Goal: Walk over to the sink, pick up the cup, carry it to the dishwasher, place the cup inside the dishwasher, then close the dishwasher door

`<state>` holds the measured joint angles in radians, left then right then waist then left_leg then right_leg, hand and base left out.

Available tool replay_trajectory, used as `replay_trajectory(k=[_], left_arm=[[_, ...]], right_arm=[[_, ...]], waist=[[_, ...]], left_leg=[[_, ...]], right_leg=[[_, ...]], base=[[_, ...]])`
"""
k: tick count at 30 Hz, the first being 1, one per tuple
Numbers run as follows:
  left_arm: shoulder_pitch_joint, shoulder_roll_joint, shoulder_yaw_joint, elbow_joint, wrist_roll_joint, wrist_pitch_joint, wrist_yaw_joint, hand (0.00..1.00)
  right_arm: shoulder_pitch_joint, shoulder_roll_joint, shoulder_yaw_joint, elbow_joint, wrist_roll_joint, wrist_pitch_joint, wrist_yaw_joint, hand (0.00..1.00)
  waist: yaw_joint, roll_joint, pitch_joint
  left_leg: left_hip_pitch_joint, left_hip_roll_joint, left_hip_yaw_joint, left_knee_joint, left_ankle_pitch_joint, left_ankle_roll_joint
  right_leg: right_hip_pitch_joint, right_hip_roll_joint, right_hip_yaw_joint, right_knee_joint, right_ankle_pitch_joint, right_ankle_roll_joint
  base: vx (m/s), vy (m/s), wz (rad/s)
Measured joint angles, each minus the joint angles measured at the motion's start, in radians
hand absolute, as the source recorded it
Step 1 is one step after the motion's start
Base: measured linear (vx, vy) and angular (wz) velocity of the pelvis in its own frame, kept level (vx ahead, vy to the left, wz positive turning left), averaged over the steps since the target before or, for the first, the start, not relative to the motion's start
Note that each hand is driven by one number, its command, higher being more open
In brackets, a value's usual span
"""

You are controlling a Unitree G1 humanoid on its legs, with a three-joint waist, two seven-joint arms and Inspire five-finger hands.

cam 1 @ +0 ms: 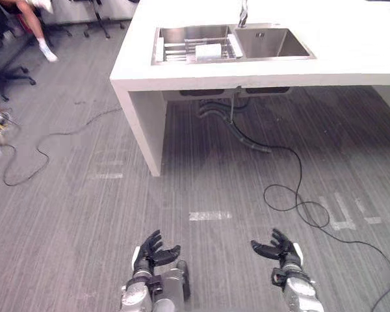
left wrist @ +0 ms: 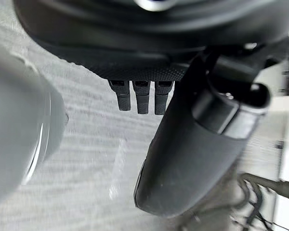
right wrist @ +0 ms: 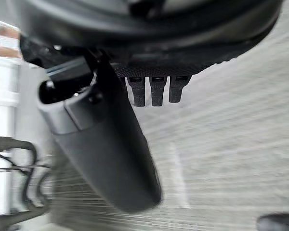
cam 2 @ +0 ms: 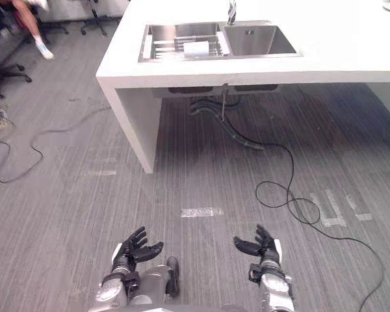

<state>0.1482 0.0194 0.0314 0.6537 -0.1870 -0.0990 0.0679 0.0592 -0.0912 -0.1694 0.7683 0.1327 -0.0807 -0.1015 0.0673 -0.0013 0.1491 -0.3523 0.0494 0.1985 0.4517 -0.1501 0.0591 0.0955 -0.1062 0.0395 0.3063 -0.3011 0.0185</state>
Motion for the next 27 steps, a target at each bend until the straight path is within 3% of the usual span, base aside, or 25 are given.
replay_trajectory(k=[1, 2, 3, 4, 7, 9, 11, 12, 13, 14, 17, 18, 19, 20, 23, 24, 26, 27], left_arm=[[0.016, 0.001, -0.002, 0.001, 0.000, 0.001, 0.000, 0.90], [0.029, 0.010, -0.011, 0.002, 0.000, 0.004, 0.001, 0.90], [0.029, 0.019, -0.021, 0.006, 0.000, 0.005, 0.001, 0.90], [0.024, 0.032, -0.038, 0.005, 0.000, 0.007, 0.002, 0.90], [-0.002, 0.034, -0.041, -0.006, -0.001, 0.006, 0.011, 0.90], [-0.032, 0.025, -0.036, -0.024, -0.004, 0.004, 0.014, 0.90], [-0.044, 0.019, -0.031, -0.024, -0.010, 0.003, 0.019, 0.90], [-0.046, 0.024, -0.028, -0.033, -0.010, -0.004, 0.021, 0.90], [-0.050, 0.028, -0.027, -0.029, -0.010, -0.006, 0.021, 0.90], [-0.053, 0.014, -0.029, -0.033, -0.011, -0.002, 0.027, 0.90], [-0.034, -0.004, -0.040, -0.146, -0.011, 0.000, 0.048, 0.90], [-0.021, -0.005, -0.056, -0.204, -0.011, 0.002, 0.051, 0.90], [0.000, -0.018, -0.080, -0.303, -0.011, 0.004, 0.055, 0.90], [0.024, -0.037, -0.097, -0.413, -0.012, 0.001, 0.059, 0.90], [0.047, -0.049, -0.158, -0.641, -0.030, -0.037, 0.059, 0.90], [0.050, -0.050, -0.165, -0.683, -0.031, -0.046, 0.058, 0.90], [0.051, -0.061, -0.183, -0.806, -0.030, -0.078, 0.056, 0.90], [0.051, -0.069, -0.194, -0.849, -0.030, -0.088, 0.054, 0.90]], right_arm=[[0.001, 0.004, 0.000, 0.002, -0.001, 0.003, 0.001, 0.90], [0.002, 0.012, 0.002, 0.002, -0.001, 0.003, 0.004, 0.90], [0.003, 0.016, 0.003, 0.003, -0.002, 0.003, 0.006, 0.90], [0.009, 0.018, 0.013, 0.003, -0.006, 0.003, 0.010, 0.90], [0.028, 0.028, 0.039, -0.010, -0.009, 0.003, 0.017, 0.90], [0.027, 0.031, 0.038, -0.018, -0.009, 0.003, 0.018, 0.90], [0.032, 0.030, 0.038, -0.014, -0.009, 0.003, 0.018, 0.90], [0.033, 0.030, 0.038, 0.001, -0.009, 0.002, 0.016, 0.90], [0.032, 0.024, 0.038, 0.012, -0.009, 0.002, 0.016, 0.90], [0.029, 0.009, 0.038, 0.035, -0.009, 0.003, 0.014, 0.90], [0.029, 0.002, 0.038, 0.027, -0.009, 0.003, 0.012, 0.90], [0.035, 0.005, 0.039, 0.015, -0.009, 0.003, 0.011, 0.90], [0.061, 0.004, 0.044, -0.018, -0.009, 0.003, 0.008, 0.90], [0.085, 0.008, 0.057, -0.060, -0.008, 0.001, 0.003, 0.90], [0.117, 0.011, 0.067, -0.144, -0.008, -0.012, -0.011, 0.90], [0.118, 0.013, 0.067, -0.157, -0.008, -0.013, -0.012, 0.90], [0.116, 0.012, 0.066, -0.180, -0.009, -0.021, -0.015, 0.90], [0.126, 0.006, 0.067, -0.194, -0.009, -0.021, -0.015, 0.90]], waist=[[0.001, -0.002, 0.001], [0.000, -0.006, 0.003], [-0.005, -0.007, 0.004], [-0.021, -0.007, 0.003], [-0.033, -0.012, -0.001], [-0.054, -0.013, 0.000], [-0.063, -0.010, 0.001], [-0.063, -0.022, -0.006], [-0.066, -0.018, -0.005], [-0.067, 0.005, -0.014], [-0.056, 0.015, -0.015], [-0.060, 0.016, -0.014], [-0.057, 0.023, -0.008], [-0.045, 0.027, -0.002], [-0.027, 0.026, 0.000], [-0.024, 0.030, -0.002], [-0.004, 0.037, -0.006], [-0.001, 0.068, -0.018]], left_leg=[[0.038, -0.013, 0.023, 0.006, -0.039, 0.010], [0.098, -0.027, 0.049, -0.007, -0.067, 0.011], [0.129, -0.035, 0.053, -0.015, -0.080, 0.014], [0.186, -0.047, 0.053, -0.028, -0.101, 0.024], [0.309, -0.051, 0.045, -0.087, -0.130, 0.021], [0.369, -0.040, 0.011, -0.136, -0.138, 0.006], [0.413, -0.021, -0.010, -0.155, -0.149, -0.012], [0.447, -0.012, -0.032, -0.166, -0.172, -0.053], [0.458, -0.010, -0.050, -0.165, -0.188, -0.074], [0.468, 0.023, -0.072, -0.164, -0.198, -0.082], [0.457, 0.069, -0.091, -0.111, -0.172, -0.120], [0.431, 0.082, -0.108, -0.021, -0.156, -0.136], [0.359, 0.107, -0.128, 0.184, -0.100, -0.157], [0.280, 0.137, -0.131, 0.381, -0.070, -0.171], [0.144, 0.196, -0.090, 0.543, -0.090, -0.144], [0.121, 0.205, -0.079, 0.530, -0.103, -0.141], [0.072, 0.199, -0.042, 0.361, -0.122, -0.125], [0.080, 0.180, -0.043, 0.152, -0.031, -0.104]], right_leg=[[-0.042, -0.015, 0.027, 0.142, 0.003, 0.017], [-0.115, -0.036, 0.044, 0.348, 0.042, 0.099], [-0.155, -0.042, 0.051, 0.456, 0.068, 0.155], [-0.224, -0.051, 0.039, 0.628, 0.067, 0.162], [-0.374, -0.056, -0.074, 0.707, 0.021, 0.083], [-0.463, -0.039, -0.137, 0.561, -0.003, 0.042], [-0.473, -0.009, -0.135, 0.396, 0.007, 0.041], [-0.468, 0.014, -0.122, 0.204, 0.109, 0.034], [-0.466, 0.019, -0.120, 0.207, 0.179, 0.043], [-0.459, 0.038, -0.137, 0.221, 0.187, 0.030], [-0.433, 0.063, -0.179, 0.243, 0.139, -0.020], [-0.398, 0.068, -0.197, 0.225, 0.128, -0.029], [-0.321, 0.078, -0.213, 0.175, 0.125, -0.034], [-0.248, 0.083, -0.216, 0.123, 0.125, -0.034], [-0.133, 0.086, -0.212, 0.044, 0.121, -0.036], [-0.121, 0.084, -0.208, 0.035, 0.118, -0.032], [-0.108, 0.053, -0.210, 0.041, 0.086, 0.019], [-0.112, 0.051, -0.208, 0.067, 0.051, 0.046]], base=[[0.48, 0.305, -0.41], [0.40, 0.231, -0.45], [0.40, 0.178, -0.26], [0.40, 0.117, -0.01], [0.41, 0.038, 0.09], [0.48, -0.079, 0.39], [0.41, -0.136, 0.45], [0.45, -0.181, 0.47], [0.57, -0.225, 0.41], [0.40, -0.161, 0.23], [0.43, -0.209, 0.22], [0.40, -0.216, 0.39], [0.51, -0.240, 0.35], [0.35, -0.150, 0.18], [0.26, -0.023, -0.04], [0.24, 0.090, -0.16], [0.20, 0.207, -0.27], [0.20, 0.250, -0.13]])
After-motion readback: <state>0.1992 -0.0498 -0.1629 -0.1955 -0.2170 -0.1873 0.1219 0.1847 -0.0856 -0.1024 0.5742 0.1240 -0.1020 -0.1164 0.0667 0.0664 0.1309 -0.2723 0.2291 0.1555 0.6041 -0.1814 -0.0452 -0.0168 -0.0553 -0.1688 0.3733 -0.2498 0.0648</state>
